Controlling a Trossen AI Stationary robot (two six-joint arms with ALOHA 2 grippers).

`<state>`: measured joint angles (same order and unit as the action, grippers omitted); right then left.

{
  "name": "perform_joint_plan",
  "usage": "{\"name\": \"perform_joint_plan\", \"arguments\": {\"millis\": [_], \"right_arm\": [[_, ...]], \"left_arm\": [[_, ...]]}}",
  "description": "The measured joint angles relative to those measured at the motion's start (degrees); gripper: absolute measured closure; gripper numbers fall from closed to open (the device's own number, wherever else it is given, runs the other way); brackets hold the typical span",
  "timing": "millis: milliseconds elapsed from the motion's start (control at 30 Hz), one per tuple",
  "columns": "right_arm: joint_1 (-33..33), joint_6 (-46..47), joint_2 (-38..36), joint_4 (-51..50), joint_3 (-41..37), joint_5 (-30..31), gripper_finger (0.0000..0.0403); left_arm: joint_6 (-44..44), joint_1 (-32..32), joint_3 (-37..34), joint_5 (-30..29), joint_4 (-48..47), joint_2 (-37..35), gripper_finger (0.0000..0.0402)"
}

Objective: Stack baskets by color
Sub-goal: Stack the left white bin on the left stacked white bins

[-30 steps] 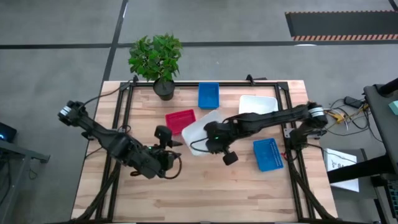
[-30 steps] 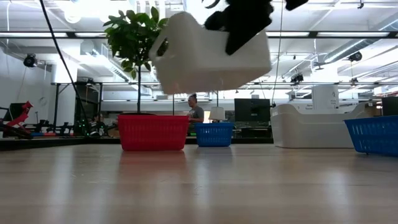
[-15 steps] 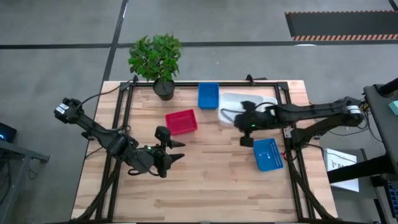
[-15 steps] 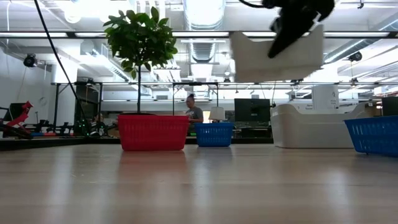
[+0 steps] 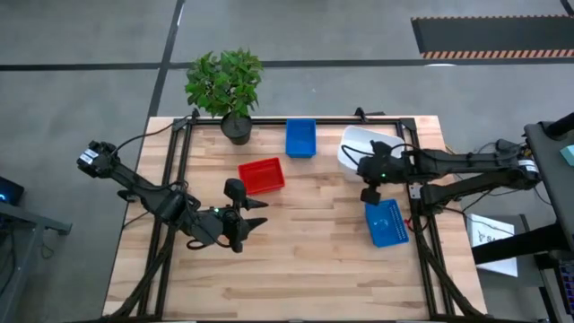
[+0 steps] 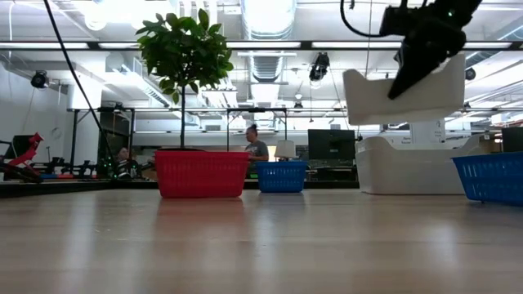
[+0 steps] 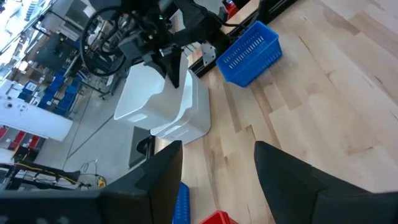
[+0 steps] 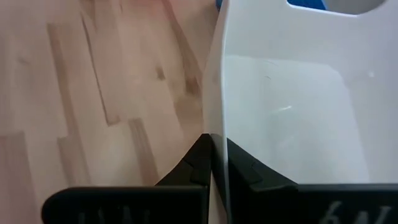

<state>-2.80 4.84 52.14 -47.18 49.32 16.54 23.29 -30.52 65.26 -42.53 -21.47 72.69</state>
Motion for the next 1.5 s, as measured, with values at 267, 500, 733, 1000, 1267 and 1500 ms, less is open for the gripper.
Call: {"name": "perform_joint_plan", "arguments": {"millis": [267,500,733,1000,1267,1500], "right_arm": [[-3.2,-5.5,0.4,-4.3,-0.8,-0.3,0.0394],[-7.6,-10.3,-2.1,-4.3,-0.6,-8.0,0.0394],[-11.9,-14.4,-6.0,-4.4,-0.7,-12.9,0.0394],[-16.6,-18.4,-8.2,-3.4,-2.3,-18.2,0.0394],[-20.2,-20.5,-8.6,-1.1,-5.7,-18.6,0.0394],[-21.5,-21.4,-8.5,-0.8,-5.8,-20.0,0.0394]], "left_arm": [[0.0,0.1,0.0,0.0,0.0,0.0,0.0217],[0.0,0.1,-0.4,0.0,0.0,0.0,0.0217],[0.0,0.1,-2.5,0.0,0.0,0.0,0.0217],[-0.3,0.1,-3.0,0.0,0.0,-0.1,0.0217],[-0.4,0.1,-3.2,0.0,0.0,-0.2,0.0217],[-0.4,0.1,-3.3,0.0,0.0,-0.3,0.0217]]}}
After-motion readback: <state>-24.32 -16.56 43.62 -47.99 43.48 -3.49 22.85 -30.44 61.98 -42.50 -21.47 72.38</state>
